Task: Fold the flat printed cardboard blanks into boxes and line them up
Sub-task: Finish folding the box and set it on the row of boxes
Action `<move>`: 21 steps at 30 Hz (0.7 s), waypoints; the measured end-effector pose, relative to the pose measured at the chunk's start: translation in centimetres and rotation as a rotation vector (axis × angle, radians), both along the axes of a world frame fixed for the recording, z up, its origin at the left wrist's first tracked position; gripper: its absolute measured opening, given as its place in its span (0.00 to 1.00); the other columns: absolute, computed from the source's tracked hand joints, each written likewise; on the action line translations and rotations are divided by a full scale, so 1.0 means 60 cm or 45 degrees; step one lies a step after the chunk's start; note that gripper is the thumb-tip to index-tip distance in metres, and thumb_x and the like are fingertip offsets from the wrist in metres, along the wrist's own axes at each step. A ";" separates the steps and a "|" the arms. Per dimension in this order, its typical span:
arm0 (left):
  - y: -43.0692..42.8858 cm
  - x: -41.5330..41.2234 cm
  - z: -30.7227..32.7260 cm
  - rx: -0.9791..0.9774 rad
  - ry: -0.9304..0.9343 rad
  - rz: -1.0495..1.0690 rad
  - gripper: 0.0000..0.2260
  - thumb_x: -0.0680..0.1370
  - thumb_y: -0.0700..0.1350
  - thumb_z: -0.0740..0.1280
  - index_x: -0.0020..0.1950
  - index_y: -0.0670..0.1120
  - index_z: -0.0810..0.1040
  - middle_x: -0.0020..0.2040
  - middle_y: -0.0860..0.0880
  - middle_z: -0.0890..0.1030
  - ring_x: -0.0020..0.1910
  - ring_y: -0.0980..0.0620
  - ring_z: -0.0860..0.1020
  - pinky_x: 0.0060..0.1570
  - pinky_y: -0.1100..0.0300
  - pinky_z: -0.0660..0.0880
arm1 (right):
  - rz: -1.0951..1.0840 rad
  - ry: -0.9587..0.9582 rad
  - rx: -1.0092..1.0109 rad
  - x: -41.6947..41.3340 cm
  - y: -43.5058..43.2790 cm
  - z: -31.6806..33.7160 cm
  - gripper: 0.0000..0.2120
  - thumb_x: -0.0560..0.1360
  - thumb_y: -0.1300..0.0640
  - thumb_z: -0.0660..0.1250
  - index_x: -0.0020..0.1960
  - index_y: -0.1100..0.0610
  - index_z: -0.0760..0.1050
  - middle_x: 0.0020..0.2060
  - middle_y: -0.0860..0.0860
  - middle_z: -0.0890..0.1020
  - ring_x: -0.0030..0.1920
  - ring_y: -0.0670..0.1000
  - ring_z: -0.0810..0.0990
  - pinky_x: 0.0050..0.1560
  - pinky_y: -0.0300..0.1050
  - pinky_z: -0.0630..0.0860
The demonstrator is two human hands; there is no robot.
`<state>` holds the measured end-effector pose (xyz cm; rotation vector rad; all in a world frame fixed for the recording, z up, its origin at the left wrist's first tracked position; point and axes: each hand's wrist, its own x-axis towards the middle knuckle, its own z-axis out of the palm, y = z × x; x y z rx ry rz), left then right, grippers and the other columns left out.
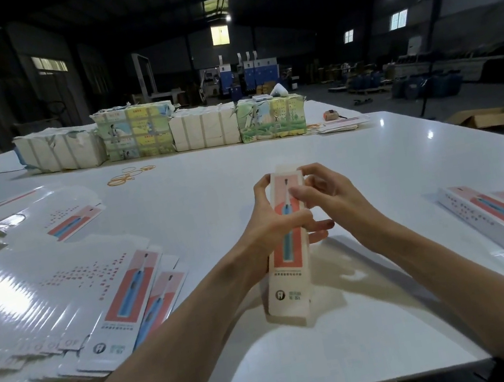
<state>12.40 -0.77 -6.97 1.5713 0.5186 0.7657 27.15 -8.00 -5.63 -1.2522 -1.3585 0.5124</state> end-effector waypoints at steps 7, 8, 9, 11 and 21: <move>-0.001 -0.001 -0.002 -0.058 0.081 -0.058 0.43 0.72 0.40 0.79 0.72 0.67 0.55 0.61 0.46 0.77 0.47 0.45 0.88 0.40 0.55 0.84 | -0.127 0.292 -0.023 0.010 0.007 -0.002 0.13 0.87 0.47 0.59 0.67 0.52 0.75 0.51 0.53 0.86 0.54 0.53 0.87 0.53 0.46 0.84; -0.004 0.000 -0.003 -0.022 0.119 -0.072 0.43 0.71 0.41 0.80 0.72 0.67 0.56 0.60 0.47 0.78 0.47 0.46 0.88 0.41 0.55 0.84 | -0.153 0.299 -0.030 0.013 0.008 -0.004 0.13 0.87 0.49 0.59 0.67 0.52 0.75 0.51 0.53 0.85 0.53 0.54 0.87 0.51 0.45 0.84; -0.007 0.001 -0.005 0.018 0.149 -0.081 0.42 0.71 0.43 0.80 0.71 0.66 0.57 0.59 0.48 0.79 0.47 0.49 0.88 0.40 0.57 0.84 | -0.158 0.291 -0.039 0.016 0.008 -0.006 0.12 0.87 0.51 0.59 0.66 0.53 0.77 0.50 0.53 0.85 0.53 0.55 0.87 0.49 0.44 0.84; -0.011 0.002 -0.007 0.084 0.187 -0.067 0.40 0.72 0.43 0.80 0.71 0.65 0.58 0.56 0.50 0.80 0.46 0.54 0.87 0.39 0.61 0.83 | -0.145 0.269 -0.057 0.020 0.009 -0.010 0.12 0.87 0.56 0.59 0.64 0.55 0.80 0.50 0.53 0.85 0.54 0.56 0.86 0.49 0.45 0.84; -0.017 -0.002 -0.002 0.050 0.180 -0.106 0.38 0.76 0.40 0.77 0.73 0.64 0.56 0.57 0.50 0.80 0.44 0.52 0.88 0.37 0.62 0.82 | -0.124 0.176 0.074 0.022 0.003 0.001 0.17 0.85 0.64 0.58 0.57 0.51 0.84 0.51 0.48 0.88 0.52 0.54 0.88 0.45 0.45 0.85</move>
